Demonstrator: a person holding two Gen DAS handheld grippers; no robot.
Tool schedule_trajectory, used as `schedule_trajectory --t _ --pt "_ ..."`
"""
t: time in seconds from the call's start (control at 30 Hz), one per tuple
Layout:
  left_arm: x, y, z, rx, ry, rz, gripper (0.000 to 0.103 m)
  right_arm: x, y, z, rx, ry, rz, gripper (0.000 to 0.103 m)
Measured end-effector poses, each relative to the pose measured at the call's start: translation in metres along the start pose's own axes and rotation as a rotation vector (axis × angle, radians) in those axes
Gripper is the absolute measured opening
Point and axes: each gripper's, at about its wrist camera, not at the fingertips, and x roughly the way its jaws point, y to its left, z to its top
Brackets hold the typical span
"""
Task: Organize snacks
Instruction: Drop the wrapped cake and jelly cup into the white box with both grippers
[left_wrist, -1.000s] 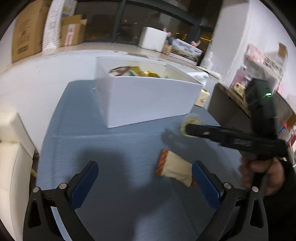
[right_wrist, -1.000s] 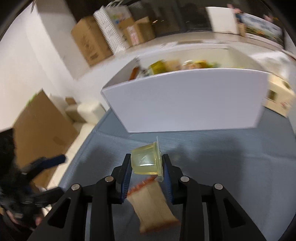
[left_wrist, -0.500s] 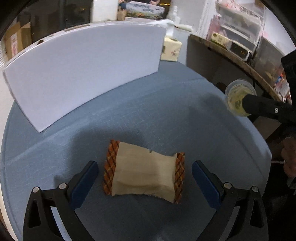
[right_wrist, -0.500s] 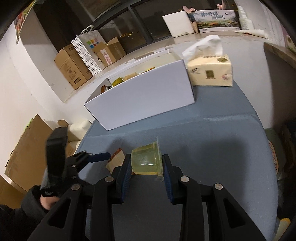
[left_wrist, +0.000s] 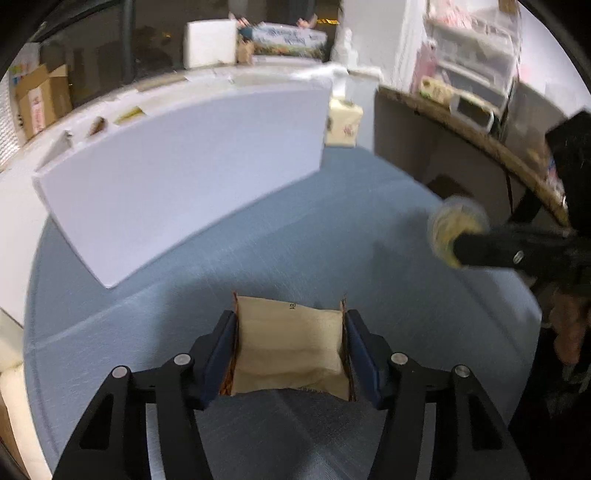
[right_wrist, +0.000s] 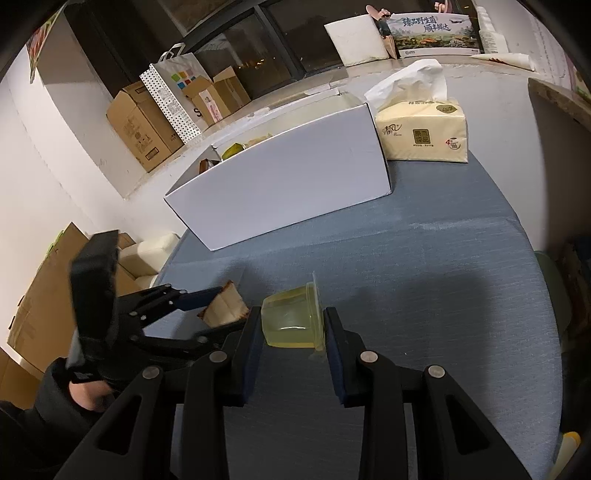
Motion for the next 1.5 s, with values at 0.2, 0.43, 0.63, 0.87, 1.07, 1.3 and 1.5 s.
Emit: schedule_trajectory --t 0.2,0.43,0.63,0.87,1.07,1.3,1.5 --pt "-0.047 0.017 0.022 -0.076 -0.131 -0.030 0.063 -0.003 0.008 0.013 -0.013 -0.035 0.019 0.035" --pt "-0.084 0.031 0.079 -0.078 -0.276 0.002 0.063 -0.009 0.036 0.060 -0.090 -0.110 0.061 0.035" --pt "-0.104 0.060 0.129 -0.096 -0.357 0.047 0.063 -0.005 0.062 0.115 -0.169 -0.165 0.082 0.035" --pt "-0.077 0.095 0.183 -0.128 -0.328 0.070 0.063 0.017 0.066 0.189 -0.187 -0.185 0.100 0.035" --pt "-0.035 0.111 0.205 -0.152 -0.256 0.104 0.066 0.063 0.051 0.233 -0.142 -0.135 0.091 0.035" --pt "-0.008 0.123 0.184 -0.207 -0.161 0.153 0.103 0.093 0.034 0.236 -0.117 -0.155 0.002 0.103" --pt "-0.008 0.121 0.173 -0.250 -0.167 0.222 0.103 0.090 0.029 0.233 -0.091 -0.131 -0.025 0.103"
